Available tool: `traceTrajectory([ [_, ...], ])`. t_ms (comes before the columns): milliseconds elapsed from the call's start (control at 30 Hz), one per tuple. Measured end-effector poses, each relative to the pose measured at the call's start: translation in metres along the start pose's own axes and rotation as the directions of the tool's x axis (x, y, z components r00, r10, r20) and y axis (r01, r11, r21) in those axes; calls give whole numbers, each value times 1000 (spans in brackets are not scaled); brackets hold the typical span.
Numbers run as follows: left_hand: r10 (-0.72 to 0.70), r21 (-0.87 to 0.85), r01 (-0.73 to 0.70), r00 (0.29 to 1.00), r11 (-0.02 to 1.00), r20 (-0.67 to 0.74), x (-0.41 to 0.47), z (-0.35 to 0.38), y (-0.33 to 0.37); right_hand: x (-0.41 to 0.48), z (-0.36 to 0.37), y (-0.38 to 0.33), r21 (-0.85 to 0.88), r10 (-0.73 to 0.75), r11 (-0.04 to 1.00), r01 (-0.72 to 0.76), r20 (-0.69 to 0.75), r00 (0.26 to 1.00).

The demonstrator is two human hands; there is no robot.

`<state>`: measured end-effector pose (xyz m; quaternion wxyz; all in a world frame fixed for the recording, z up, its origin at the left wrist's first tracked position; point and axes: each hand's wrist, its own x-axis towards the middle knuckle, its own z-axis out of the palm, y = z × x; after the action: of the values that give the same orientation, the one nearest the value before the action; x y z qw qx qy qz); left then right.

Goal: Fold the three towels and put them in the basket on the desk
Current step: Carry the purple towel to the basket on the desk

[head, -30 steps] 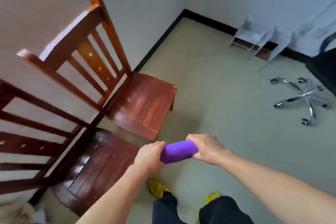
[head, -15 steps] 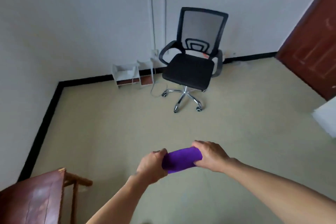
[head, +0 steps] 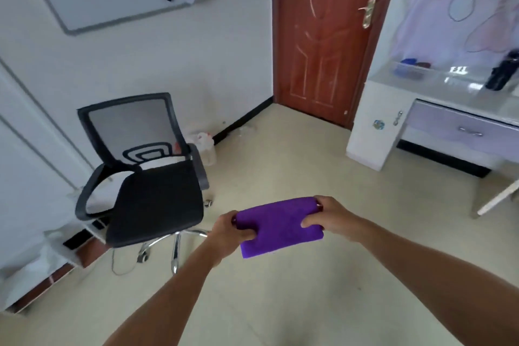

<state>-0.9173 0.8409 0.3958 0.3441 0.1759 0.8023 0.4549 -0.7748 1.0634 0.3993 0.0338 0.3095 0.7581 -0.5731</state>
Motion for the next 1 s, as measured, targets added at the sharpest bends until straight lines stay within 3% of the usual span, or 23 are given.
traceTrajectory([
  [67, 27, -44, -21, 991, 999, 127, 69, 19, 49, 30, -53, -3, 161, 50, 987, -27, -139, 989],
  [133, 51, -124, -35, 990, 992, 133, 91, 25, 71, 37, -71, -6, 210, 69, 977, -30, -183, 981],
  [367, 63, -199, 15, 924, 980, 377, 244, 147, 184, 100, -230, 38, 439, 202, 898, 18, -450, 870],
  [667, 77, -233, 37, 884, 972, 462, 410, 307, 318, 209, -445, 72, 486, 282, 874, 6, -517, 808],
  [867, 58, -265, 103, 842, 959, 537, 508, 350, 397, 303, -557, 53, 532, 309, 846, 32, -539, 784],
  [1000, 43, -193, 86, 812, 977, 582, 577, 368, 440, 362, -609, 50, 605, 362, 795, 48, -537, 762],
])
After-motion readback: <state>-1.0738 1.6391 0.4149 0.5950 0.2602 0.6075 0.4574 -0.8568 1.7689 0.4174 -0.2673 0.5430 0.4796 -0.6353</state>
